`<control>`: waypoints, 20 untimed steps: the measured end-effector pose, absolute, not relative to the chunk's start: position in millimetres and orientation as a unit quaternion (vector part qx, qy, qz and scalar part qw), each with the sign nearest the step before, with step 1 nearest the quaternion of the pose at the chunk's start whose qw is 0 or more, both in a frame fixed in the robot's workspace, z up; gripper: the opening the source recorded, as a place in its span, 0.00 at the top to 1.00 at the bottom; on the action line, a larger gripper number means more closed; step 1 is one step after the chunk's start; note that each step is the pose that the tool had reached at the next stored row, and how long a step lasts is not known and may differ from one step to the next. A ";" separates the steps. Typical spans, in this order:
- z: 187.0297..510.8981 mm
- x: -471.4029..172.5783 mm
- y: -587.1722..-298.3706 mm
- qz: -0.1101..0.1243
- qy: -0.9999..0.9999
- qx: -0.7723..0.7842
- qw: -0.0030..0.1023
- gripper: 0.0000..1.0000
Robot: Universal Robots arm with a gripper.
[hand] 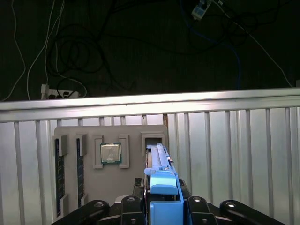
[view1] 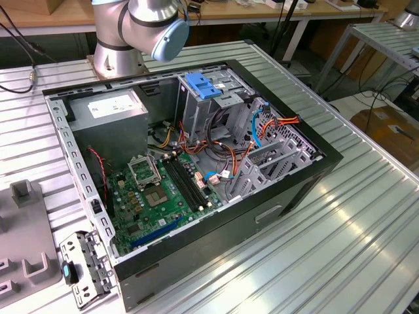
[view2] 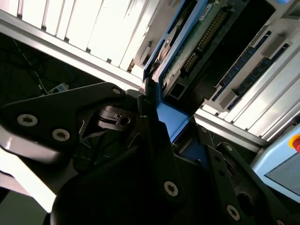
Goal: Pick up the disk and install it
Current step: 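Pick up the disk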
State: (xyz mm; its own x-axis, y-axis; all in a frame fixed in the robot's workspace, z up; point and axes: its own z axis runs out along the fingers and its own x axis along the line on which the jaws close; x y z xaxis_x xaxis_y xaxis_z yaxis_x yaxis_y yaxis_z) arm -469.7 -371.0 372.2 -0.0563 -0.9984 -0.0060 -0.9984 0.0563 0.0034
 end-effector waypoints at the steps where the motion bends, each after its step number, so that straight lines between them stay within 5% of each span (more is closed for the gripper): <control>1: 372.5 -469.7 -371.0 0.003 0.727 -0.687 0.001 0.63; 20: 377.2 -469.7 -371.0 0.003 0.727 -0.687 0.001 0.63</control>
